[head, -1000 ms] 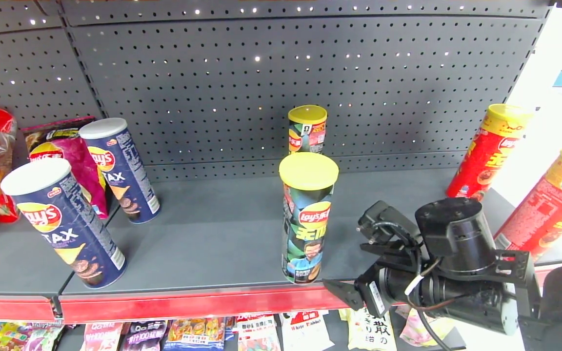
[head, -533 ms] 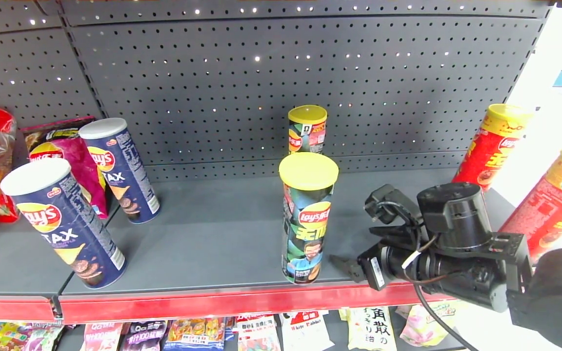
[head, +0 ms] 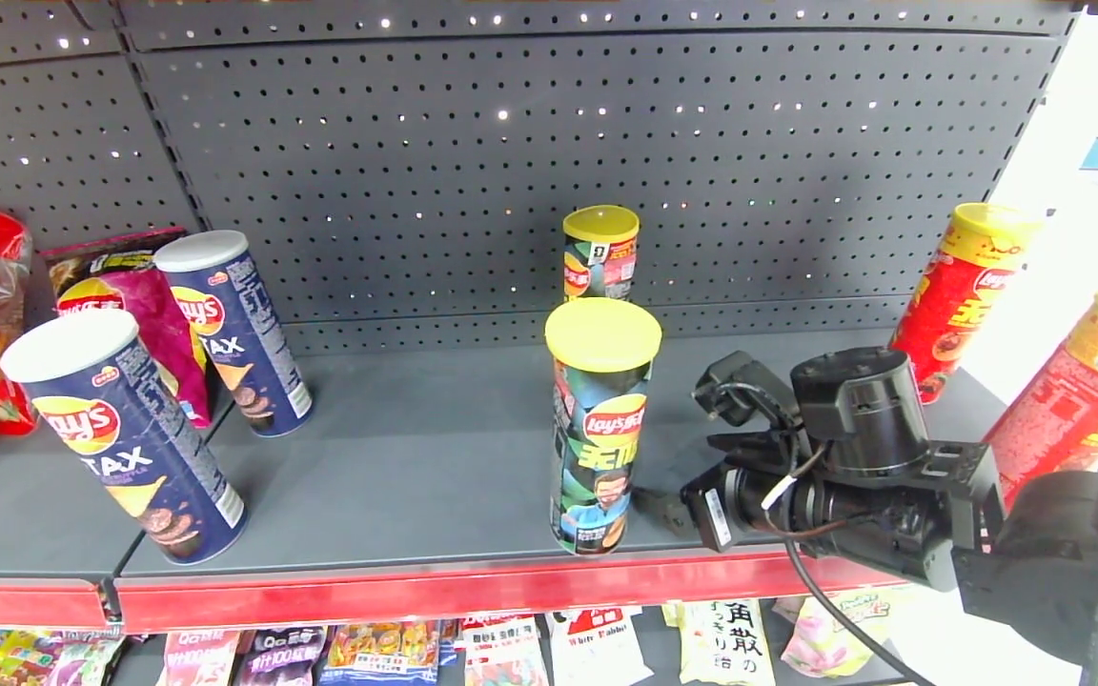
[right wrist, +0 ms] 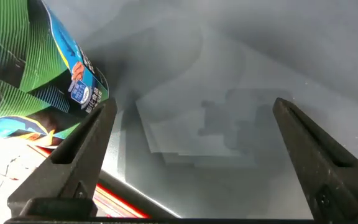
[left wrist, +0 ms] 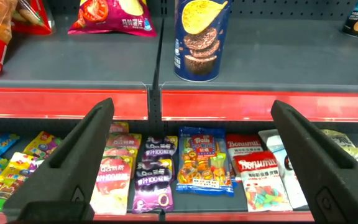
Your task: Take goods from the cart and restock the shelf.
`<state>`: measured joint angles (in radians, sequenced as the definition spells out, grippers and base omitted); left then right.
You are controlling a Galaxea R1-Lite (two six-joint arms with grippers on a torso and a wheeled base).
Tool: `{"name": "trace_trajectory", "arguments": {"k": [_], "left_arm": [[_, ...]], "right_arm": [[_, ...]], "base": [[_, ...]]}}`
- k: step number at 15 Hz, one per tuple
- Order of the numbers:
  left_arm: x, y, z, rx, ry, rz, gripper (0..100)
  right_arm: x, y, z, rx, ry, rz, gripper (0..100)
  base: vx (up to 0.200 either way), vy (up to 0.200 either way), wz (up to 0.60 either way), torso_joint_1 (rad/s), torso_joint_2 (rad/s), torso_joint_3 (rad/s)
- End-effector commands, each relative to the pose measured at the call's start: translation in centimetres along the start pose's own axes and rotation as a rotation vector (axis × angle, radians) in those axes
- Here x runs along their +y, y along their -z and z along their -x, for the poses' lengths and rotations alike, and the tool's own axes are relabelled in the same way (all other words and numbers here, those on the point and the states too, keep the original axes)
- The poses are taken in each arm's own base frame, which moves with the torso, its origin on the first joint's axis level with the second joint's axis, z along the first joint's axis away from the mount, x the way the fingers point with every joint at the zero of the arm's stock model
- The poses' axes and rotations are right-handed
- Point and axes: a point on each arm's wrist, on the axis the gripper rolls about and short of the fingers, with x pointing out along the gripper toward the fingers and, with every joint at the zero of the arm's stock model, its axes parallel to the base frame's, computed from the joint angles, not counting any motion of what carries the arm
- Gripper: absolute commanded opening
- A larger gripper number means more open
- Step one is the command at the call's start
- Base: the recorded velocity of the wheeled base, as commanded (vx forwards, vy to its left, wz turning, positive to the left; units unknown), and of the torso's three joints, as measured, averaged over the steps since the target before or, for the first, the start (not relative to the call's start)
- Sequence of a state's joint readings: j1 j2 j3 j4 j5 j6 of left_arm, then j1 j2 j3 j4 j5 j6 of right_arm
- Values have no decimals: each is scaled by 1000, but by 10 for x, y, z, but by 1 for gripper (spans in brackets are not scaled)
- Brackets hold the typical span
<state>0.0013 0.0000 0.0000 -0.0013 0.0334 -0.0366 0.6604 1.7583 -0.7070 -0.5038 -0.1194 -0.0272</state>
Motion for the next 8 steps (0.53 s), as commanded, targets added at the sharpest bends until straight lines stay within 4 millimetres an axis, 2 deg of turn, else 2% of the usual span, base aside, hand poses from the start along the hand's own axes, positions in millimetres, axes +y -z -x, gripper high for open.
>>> {"name": "trace_trajectory", "arguments": {"k": [1, 8], "left_arm": [[0, 0, 0, 0, -1, 0, 100], [0, 0, 0, 0, -1, -1, 100]], "right_arm": [[1, 1, -1, 6, -2, 2, 100], [14, 2, 0, 2, -40, 25, 100]], "base": [[0, 0, 0, 0, 0, 0], [0, 0, 0, 0, 0, 0]]}}
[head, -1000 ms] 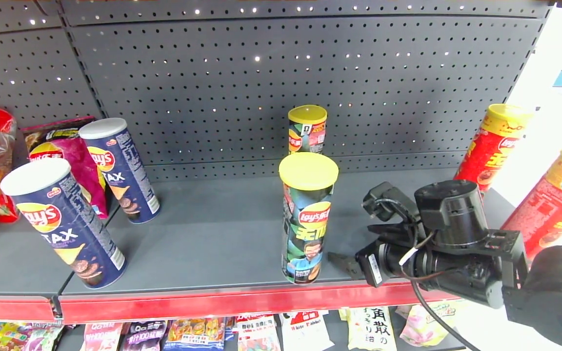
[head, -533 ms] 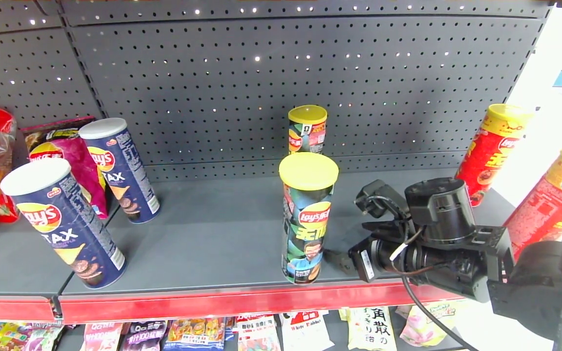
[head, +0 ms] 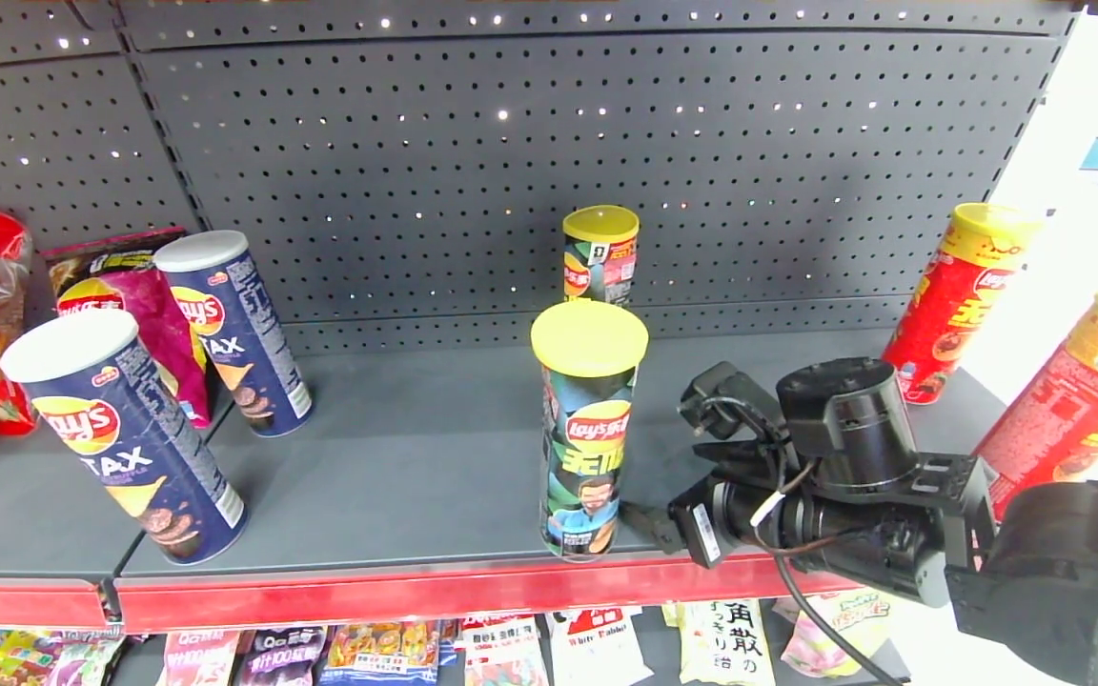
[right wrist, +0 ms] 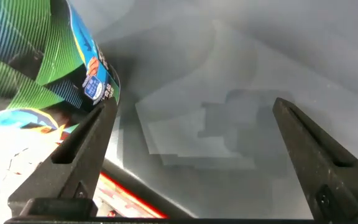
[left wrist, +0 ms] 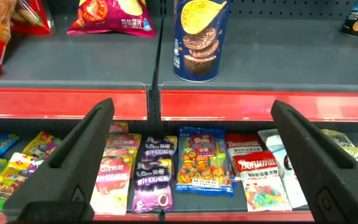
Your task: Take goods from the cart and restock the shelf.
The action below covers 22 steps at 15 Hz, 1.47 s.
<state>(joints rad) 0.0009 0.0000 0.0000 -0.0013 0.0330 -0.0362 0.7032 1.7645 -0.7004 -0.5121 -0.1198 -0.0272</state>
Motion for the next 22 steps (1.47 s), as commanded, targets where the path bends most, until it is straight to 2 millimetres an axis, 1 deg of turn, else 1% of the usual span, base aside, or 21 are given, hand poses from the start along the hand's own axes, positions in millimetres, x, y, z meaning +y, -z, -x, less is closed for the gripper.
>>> {"name": "trace_trajectory", "arguments": {"k": [1, 15, 22], "left_arm": [[0, 0, 0, 0, -1, 1, 100], [0, 0, 0, 0, -1, 1, 100], [0, 0, 0, 0, -1, 1, 100]], "right_arm": [[2, 0, 0, 0, -5, 3, 100], [6, 0, 2, -4, -16, 10, 100], [11, 0, 5, -6, -27, 20, 100]], "base": [[0, 0, 0, 0, 0, 0], [0, 0, 0, 0, 0, 0], [0, 0, 0, 0, 0, 0]]}}
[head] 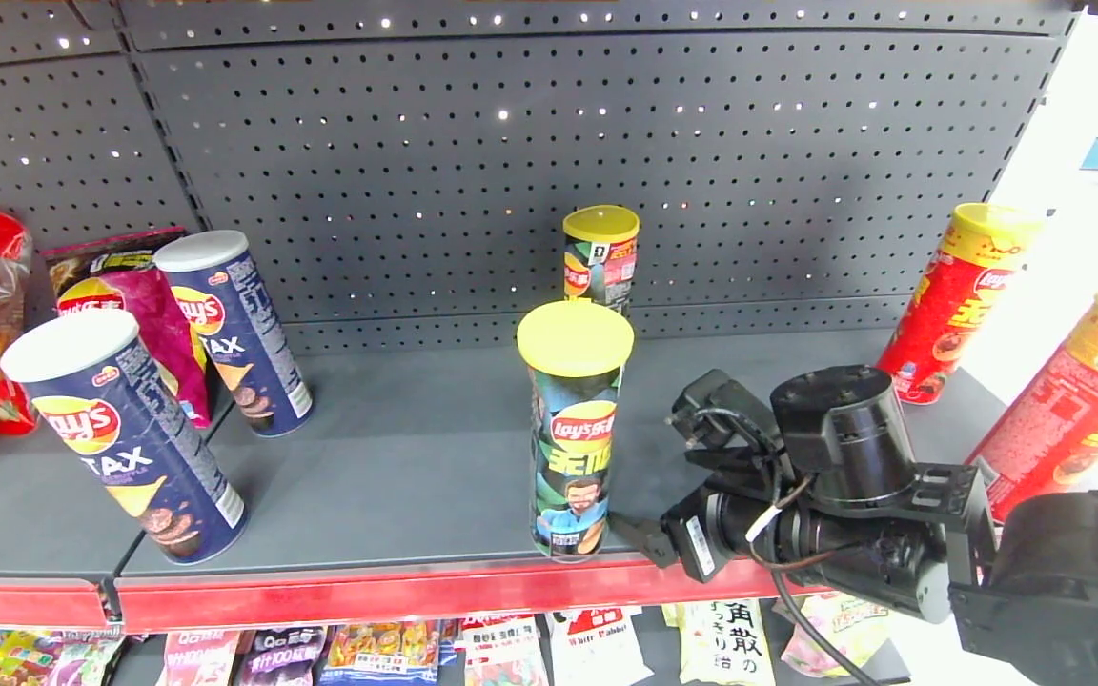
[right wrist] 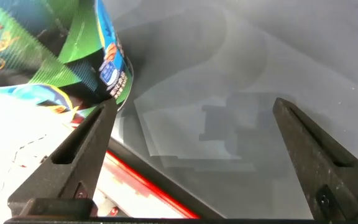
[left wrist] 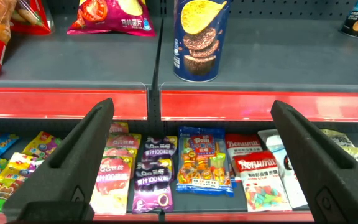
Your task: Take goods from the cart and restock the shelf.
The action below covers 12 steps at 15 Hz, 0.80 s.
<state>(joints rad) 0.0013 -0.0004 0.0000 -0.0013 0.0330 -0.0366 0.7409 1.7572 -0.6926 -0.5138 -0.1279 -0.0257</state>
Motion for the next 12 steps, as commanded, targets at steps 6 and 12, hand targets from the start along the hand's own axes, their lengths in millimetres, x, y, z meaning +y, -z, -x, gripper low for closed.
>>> {"name": "trace_trajectory", "arguments": {"k": [6, 12], "left_arm": [[0, 0, 0, 0, 1, 0, 100], [0, 0, 0, 0, -1, 0, 100]], "right_arm": [[-2, 4, 25, -23, -4, 6, 100], [3, 21, 86, -99, -56, 47, 100]], "base": [[0, 0, 0, 0, 0, 0], [0, 0, 0, 0, 0, 0]]}}
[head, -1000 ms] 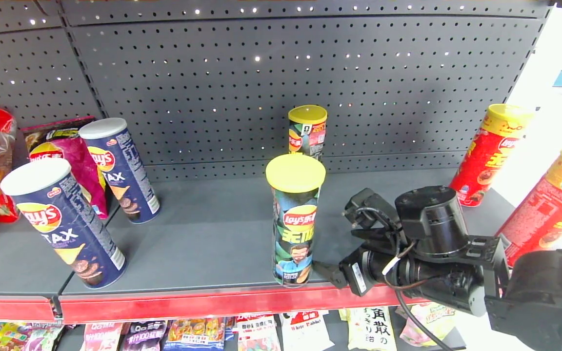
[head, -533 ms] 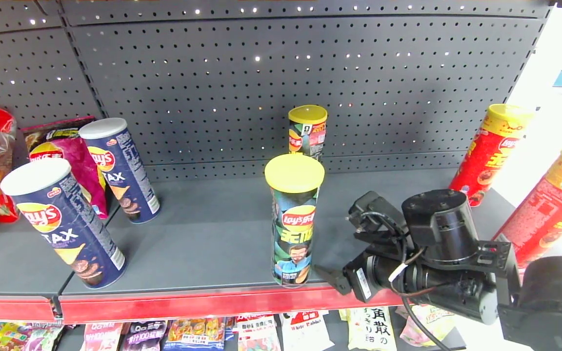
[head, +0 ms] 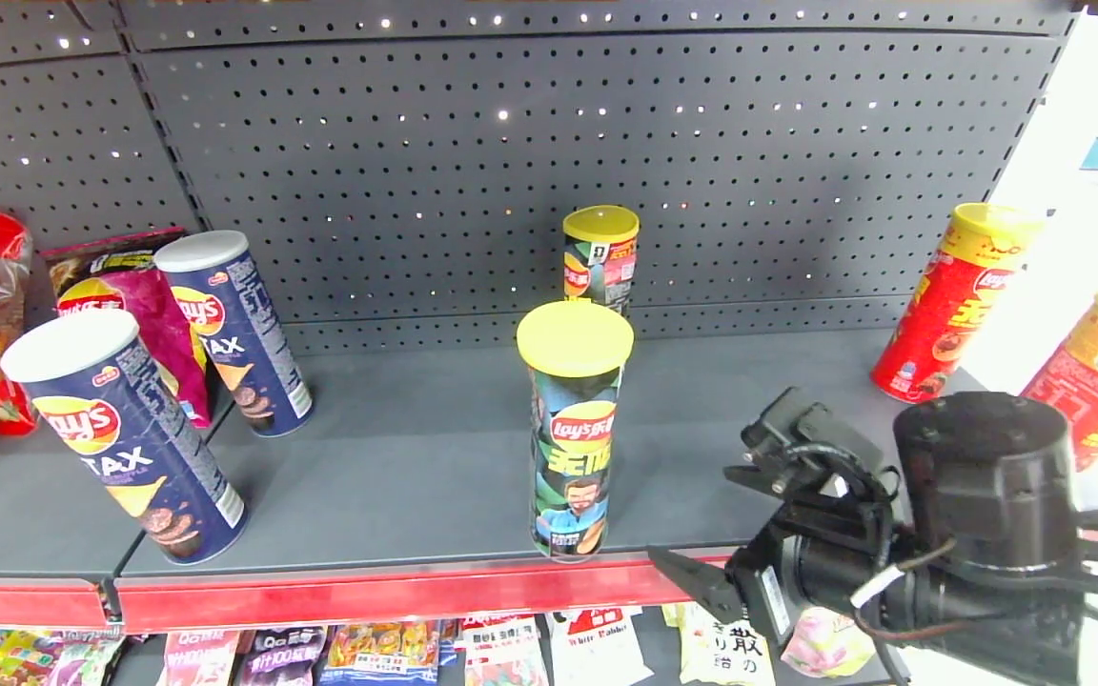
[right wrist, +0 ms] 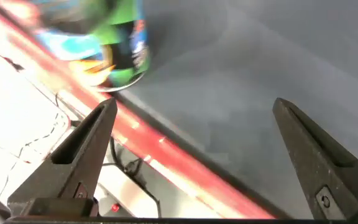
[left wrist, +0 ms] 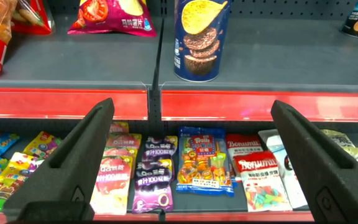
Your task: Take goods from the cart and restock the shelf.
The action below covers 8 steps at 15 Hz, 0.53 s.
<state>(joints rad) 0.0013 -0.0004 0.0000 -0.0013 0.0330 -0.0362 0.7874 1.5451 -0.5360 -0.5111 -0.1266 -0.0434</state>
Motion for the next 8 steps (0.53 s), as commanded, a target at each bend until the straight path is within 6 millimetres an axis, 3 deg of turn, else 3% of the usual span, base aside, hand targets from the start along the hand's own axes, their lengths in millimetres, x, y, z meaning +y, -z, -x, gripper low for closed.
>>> {"name": "trace_trajectory", "arguments": {"k": [1, 5, 6, 8], "left_arm": [[0, 0, 0, 0, -1, 1, 100], [0, 0, 0, 0, -1, 1, 100], [0, 0, 0, 0, -1, 1, 100], [0, 0, 0, 0, -1, 1, 100]], "right_arm": [[-1, 11, 39, -55, -16, 18, 100], [-15, 44, 90, -131, -117, -2, 100], [-22, 68, 112, -171, -143, 12, 100], [-23, 102, 134, -218, -146, 29, 100]], "base": [[0, 0, 0, 0, 0, 0], [0, 0, 0, 0, 0, 0], [0, 0, 0, 0, 0, 0], [0, 0, 0, 0, 0, 0]]}}
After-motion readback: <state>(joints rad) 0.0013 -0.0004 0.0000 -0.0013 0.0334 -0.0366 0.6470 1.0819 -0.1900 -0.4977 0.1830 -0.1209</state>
